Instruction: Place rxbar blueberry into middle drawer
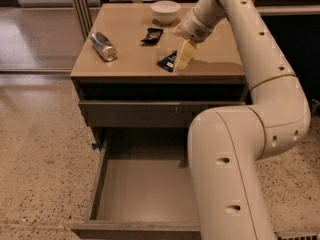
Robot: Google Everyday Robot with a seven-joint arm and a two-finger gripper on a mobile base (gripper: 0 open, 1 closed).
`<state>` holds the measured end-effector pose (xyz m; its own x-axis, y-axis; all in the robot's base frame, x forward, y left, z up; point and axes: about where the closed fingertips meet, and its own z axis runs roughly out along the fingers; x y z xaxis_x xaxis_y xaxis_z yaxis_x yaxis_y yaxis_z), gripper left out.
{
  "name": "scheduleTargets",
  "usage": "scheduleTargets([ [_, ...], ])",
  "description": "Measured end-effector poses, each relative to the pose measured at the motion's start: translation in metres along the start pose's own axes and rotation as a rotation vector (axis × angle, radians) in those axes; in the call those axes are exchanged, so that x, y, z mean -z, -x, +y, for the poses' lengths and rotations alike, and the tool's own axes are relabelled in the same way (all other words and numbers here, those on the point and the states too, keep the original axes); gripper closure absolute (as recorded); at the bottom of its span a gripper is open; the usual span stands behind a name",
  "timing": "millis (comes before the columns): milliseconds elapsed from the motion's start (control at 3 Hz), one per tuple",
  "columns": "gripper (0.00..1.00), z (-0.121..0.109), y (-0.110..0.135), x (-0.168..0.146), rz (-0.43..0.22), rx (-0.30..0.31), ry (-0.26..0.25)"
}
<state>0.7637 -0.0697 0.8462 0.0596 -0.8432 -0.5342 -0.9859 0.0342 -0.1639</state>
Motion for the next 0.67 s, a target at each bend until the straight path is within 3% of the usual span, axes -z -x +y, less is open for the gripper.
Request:
scheduleTargets([
  [667, 0.0, -0.0075, -0.0066, -0.0091, -0.02, -0.034, -0.018],
])
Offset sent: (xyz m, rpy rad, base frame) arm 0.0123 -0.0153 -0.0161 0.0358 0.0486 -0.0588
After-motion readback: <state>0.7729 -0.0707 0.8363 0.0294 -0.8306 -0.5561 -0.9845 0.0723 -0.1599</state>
